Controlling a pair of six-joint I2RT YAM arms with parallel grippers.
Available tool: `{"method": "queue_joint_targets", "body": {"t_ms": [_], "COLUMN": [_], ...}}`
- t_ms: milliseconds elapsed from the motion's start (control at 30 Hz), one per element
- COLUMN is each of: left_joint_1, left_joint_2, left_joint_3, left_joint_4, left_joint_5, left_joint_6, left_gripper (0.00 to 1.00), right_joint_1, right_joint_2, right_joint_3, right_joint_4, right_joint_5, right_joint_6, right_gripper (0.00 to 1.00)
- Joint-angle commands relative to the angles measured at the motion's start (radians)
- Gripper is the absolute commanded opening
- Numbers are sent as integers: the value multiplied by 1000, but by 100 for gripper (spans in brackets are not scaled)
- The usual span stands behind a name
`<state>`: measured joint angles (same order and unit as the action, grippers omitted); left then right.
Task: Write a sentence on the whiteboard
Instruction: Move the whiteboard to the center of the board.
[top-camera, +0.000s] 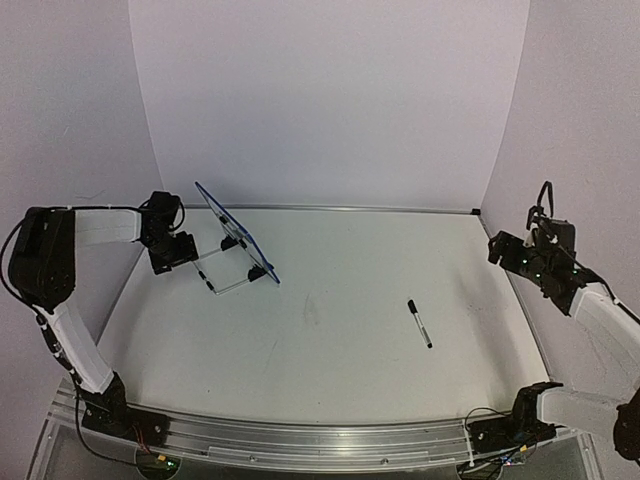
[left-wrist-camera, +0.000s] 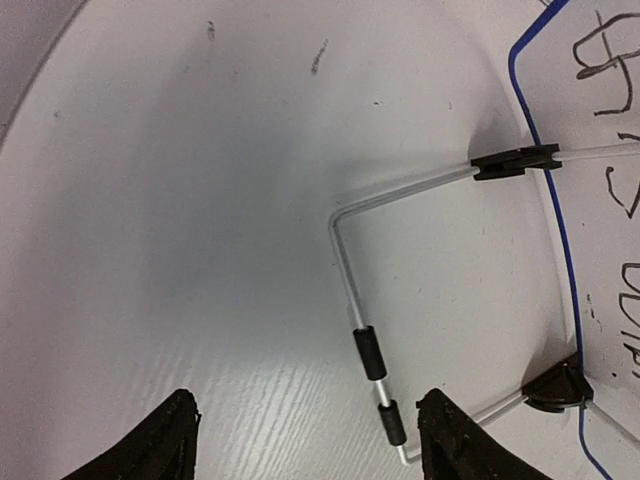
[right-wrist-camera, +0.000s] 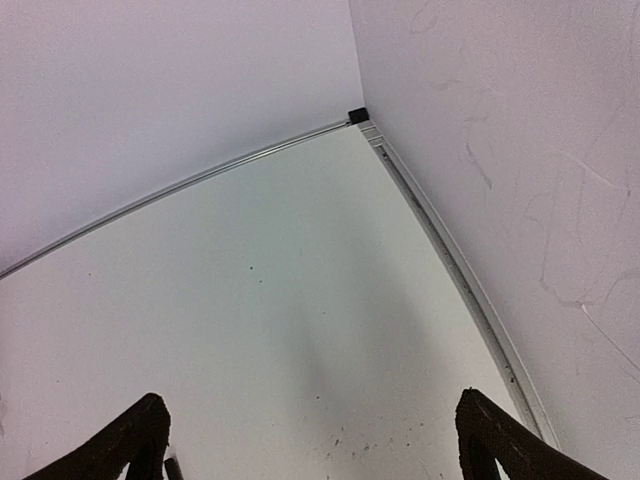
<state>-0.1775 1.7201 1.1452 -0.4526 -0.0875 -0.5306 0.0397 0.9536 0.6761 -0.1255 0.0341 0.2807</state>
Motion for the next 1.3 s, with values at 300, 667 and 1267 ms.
{"method": "queue_joint_targets", "body": {"t_ms": [300,667,1267], "left_joint_1": [-10,-11,-14], "left_joint_2": [219,296,305], "left_joint_3": [139,182,124], "left_joint_4": [34,34,77], "left_joint_5": [127,144,253], "left_joint_6": [-48,-46,68], "left_gripper": [39,24,0], "right_joint_1": [-2,-3,-2], "right_joint_2": [-38,-49,-37], "right_joint_3": [19,22,21], "right_joint_4": [-96,-108,-117], "right_joint_5": [-119,-135,-261], "right_joint_6": [37,44,-6], "right_gripper": [95,96,96]}}
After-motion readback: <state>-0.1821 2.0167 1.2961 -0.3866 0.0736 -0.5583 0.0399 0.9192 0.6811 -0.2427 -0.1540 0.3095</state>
